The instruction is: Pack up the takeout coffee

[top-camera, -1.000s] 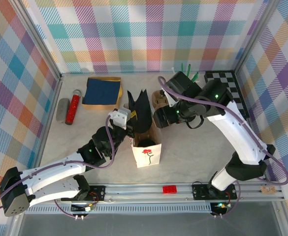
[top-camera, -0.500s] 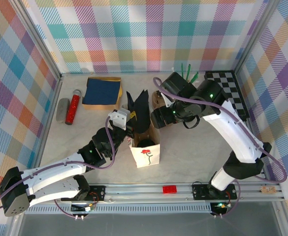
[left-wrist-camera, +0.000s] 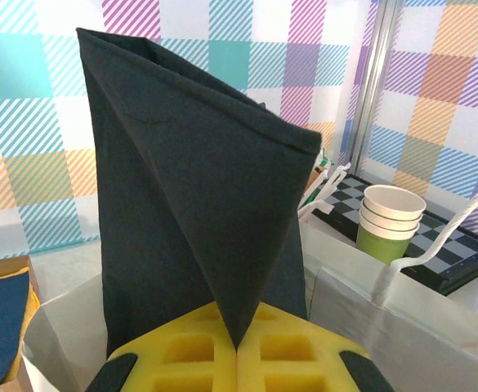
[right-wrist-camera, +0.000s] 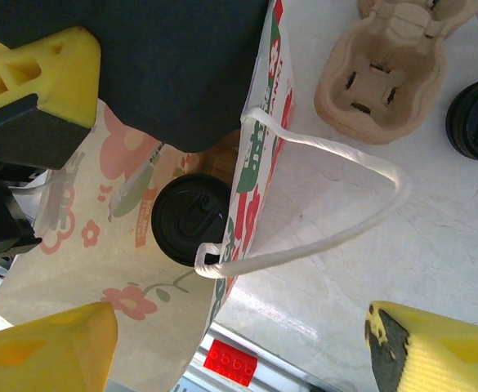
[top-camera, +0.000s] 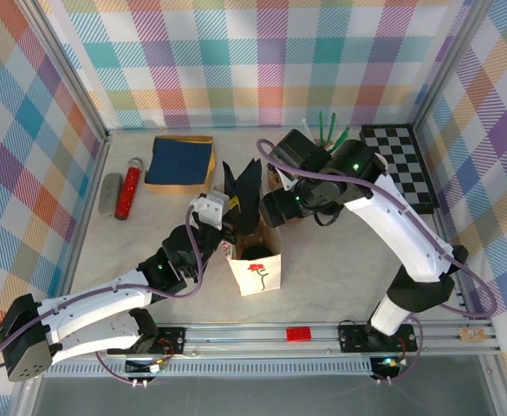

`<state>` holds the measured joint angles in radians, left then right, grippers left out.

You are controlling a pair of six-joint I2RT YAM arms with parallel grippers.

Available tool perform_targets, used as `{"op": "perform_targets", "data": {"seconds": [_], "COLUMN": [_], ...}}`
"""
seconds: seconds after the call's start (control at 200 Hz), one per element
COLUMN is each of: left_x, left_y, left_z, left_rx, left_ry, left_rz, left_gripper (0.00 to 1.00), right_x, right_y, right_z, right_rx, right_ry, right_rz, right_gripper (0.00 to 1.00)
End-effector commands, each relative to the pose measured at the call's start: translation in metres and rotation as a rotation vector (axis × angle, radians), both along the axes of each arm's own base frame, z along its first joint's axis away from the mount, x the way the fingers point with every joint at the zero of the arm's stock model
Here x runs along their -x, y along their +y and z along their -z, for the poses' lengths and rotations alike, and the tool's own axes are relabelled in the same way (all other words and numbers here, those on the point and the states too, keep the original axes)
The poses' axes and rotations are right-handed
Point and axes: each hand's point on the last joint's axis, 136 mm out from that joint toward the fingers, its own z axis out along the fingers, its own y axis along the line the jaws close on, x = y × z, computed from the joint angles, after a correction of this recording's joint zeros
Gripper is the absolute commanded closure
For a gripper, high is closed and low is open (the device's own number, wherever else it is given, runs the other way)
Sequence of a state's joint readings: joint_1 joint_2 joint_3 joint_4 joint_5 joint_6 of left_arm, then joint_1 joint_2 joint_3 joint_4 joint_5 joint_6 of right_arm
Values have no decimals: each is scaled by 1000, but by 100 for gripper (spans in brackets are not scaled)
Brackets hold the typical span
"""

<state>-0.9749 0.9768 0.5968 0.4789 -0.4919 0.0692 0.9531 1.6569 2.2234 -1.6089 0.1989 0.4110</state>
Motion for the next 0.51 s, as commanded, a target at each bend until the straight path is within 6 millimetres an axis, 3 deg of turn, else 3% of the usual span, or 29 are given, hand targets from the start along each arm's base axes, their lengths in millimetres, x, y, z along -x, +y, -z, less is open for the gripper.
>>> {"op": "perform_targets", "data": {"seconds": [0.0, 0.5], "left_x": [2, 2], "left_y": [1, -1], "left_z": [3, 2], "left_rx": [-10, -8], "left_ry": [-6, -6], "left_rz": [-8, -4], "left_gripper": [100, 97], "right_x": [5, 6], "right_y": [-3, -2], "right_z": [-3, -4], "right_rx": [7, -2], "right_ry": [7, 7], "right_rz": [7, 2], "right_gripper": [20, 20]}}
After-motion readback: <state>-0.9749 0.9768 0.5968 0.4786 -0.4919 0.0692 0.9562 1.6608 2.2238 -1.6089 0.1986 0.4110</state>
